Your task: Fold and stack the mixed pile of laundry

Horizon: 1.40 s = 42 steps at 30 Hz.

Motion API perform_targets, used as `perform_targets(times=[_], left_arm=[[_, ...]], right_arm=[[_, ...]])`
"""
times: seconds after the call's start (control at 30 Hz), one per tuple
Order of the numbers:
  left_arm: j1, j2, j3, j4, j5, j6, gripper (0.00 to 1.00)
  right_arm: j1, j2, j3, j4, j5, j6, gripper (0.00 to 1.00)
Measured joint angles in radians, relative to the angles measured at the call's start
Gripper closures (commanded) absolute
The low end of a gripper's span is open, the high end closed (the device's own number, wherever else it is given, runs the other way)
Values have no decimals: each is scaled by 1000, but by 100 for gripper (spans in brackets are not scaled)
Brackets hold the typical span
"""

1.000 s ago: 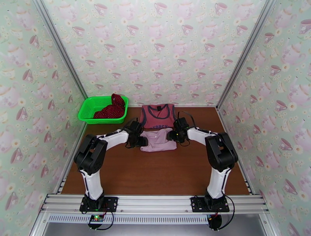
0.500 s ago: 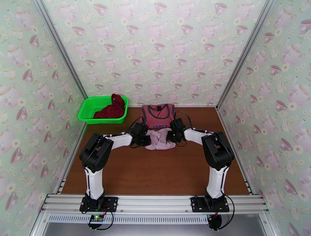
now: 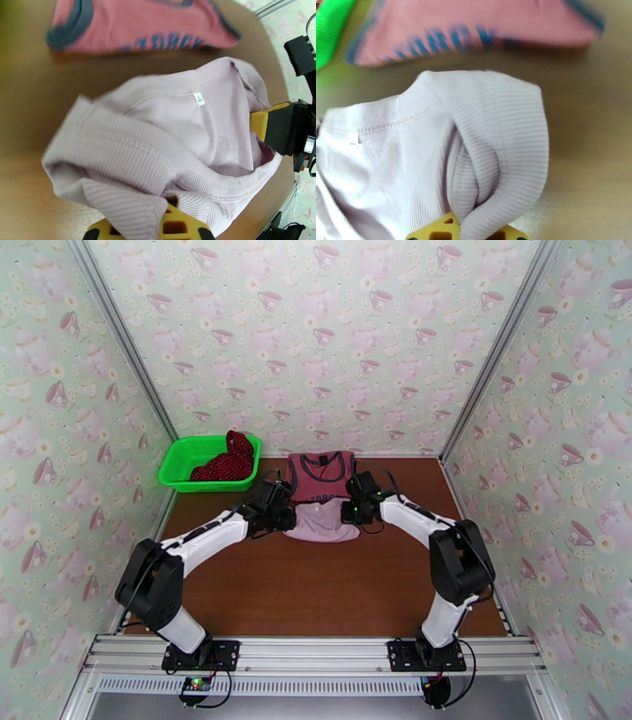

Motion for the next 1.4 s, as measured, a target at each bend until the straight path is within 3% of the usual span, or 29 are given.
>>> perform_targets(times=[0.33, 0.67, 0.97, 1.0, 1.1, 1.17, 1.2, 1.23, 1.4], left_arm=[[20, 87, 315, -60, -85, 152, 100], [132, 462, 604, 68, -71, 246, 100], [161, 797, 784, 175, -26, 252, 98], [163, 829, 814, 167, -26, 252, 92], [167, 883, 883, 130, -23, 248, 51], [174, 890, 906, 109, -21, 236, 45], [178, 890, 912, 101, -18, 233, 20], [182, 889, 914, 100, -10, 227, 1], [207, 857, 867, 100, 40, 199, 0]], right_arm=[[-18, 37, 304, -44, 63, -100, 100], [-98, 463, 726, -51, 53, -154, 100], [-125, 784, 991, -83, 48, -150, 100], [-127, 806, 1010, -88, 48, -150, 94], [-132, 827, 1017, -94, 49, -135, 64], [-134, 827, 1017, -90, 49, -135, 56], [-134, 826, 1015, -84, 49, -137, 53], [-134, 819, 1004, -73, 49, -141, 52], [-139, 737, 908, -66, 49, -151, 48]])
